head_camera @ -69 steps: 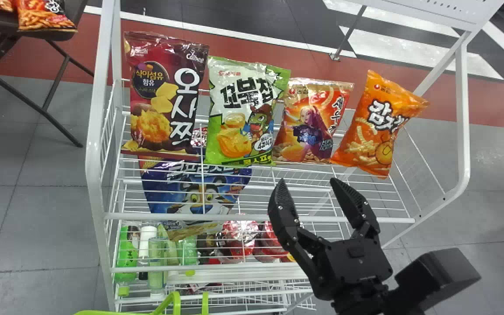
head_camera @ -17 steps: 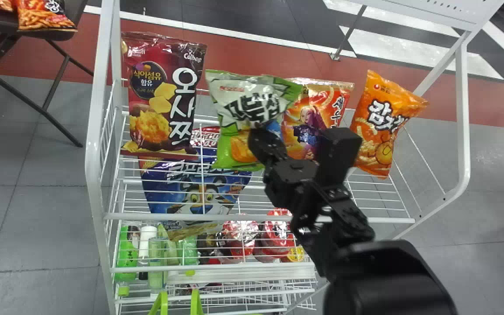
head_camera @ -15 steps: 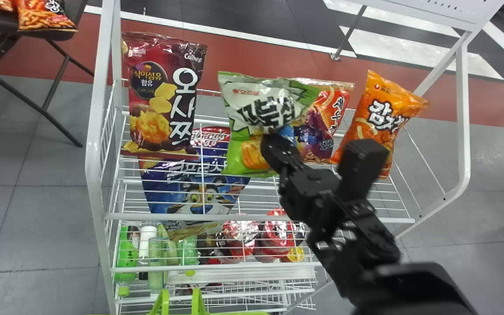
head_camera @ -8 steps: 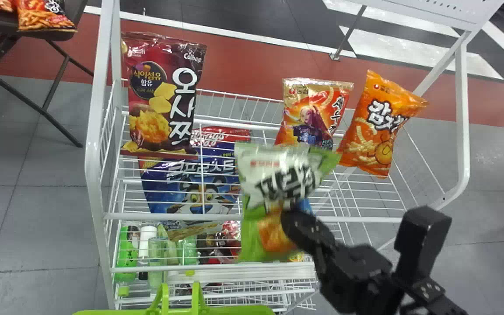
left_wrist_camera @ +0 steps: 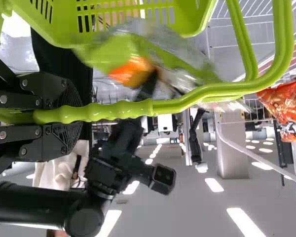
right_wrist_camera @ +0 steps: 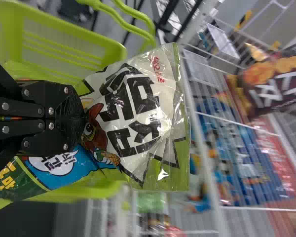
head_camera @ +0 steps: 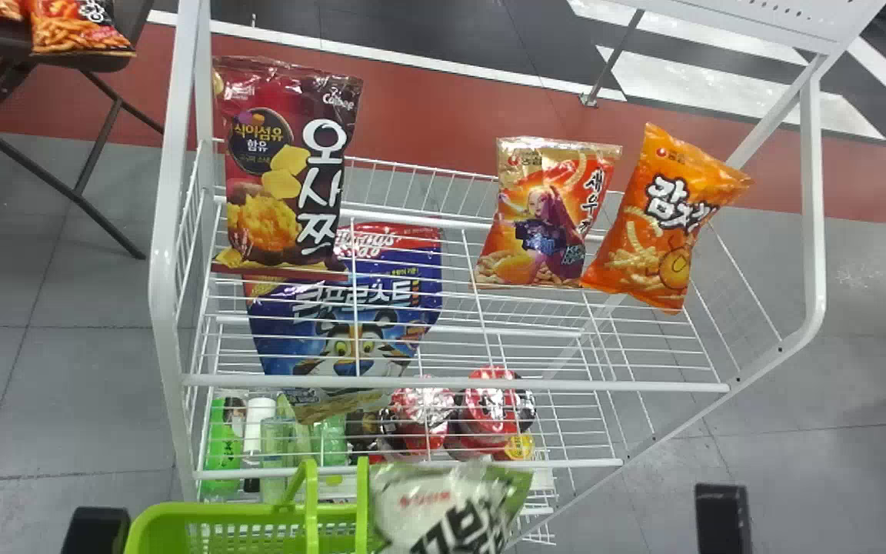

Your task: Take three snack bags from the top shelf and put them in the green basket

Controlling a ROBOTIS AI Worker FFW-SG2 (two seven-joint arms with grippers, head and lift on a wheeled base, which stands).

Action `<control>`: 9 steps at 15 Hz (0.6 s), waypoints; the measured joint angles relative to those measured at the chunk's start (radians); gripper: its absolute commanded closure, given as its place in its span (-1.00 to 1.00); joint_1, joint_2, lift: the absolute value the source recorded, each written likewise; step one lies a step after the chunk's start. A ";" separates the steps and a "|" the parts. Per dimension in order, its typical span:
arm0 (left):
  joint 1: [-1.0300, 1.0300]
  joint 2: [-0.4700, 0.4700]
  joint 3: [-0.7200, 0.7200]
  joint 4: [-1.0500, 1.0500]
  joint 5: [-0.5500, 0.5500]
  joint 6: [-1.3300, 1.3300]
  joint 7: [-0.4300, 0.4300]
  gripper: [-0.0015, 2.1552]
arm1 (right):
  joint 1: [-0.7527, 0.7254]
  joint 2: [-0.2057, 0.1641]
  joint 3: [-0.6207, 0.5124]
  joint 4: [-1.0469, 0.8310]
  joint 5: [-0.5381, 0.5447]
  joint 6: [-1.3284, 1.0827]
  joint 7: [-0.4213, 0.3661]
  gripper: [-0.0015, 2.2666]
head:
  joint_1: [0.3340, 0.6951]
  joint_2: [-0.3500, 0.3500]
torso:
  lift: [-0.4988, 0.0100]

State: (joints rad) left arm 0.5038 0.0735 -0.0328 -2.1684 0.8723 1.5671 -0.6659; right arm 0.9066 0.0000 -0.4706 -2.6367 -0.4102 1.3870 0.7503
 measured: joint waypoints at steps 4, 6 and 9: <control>-0.004 0.000 -0.010 0.003 -0.006 0.000 -0.007 0.30 | -0.031 0.000 0.119 0.084 0.058 0.095 0.007 0.87 | 1.00 -1.00 | 0.85; 0.001 0.001 -0.008 0.000 -0.006 0.000 -0.011 0.30 | -0.064 0.000 0.159 0.143 0.092 0.064 -0.002 0.19 | 1.00 -1.00 | 0.85; 0.002 0.004 -0.011 -0.004 -0.006 0.000 -0.011 0.30 | -0.088 0.000 0.166 0.198 0.101 -0.022 -0.008 -1.00 | 1.00 -1.00 | 0.85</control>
State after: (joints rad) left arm 0.5058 0.0774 -0.0436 -2.1724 0.8666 1.5671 -0.6765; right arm 0.8185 0.0000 -0.3047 -2.4392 -0.3093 1.3650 0.7419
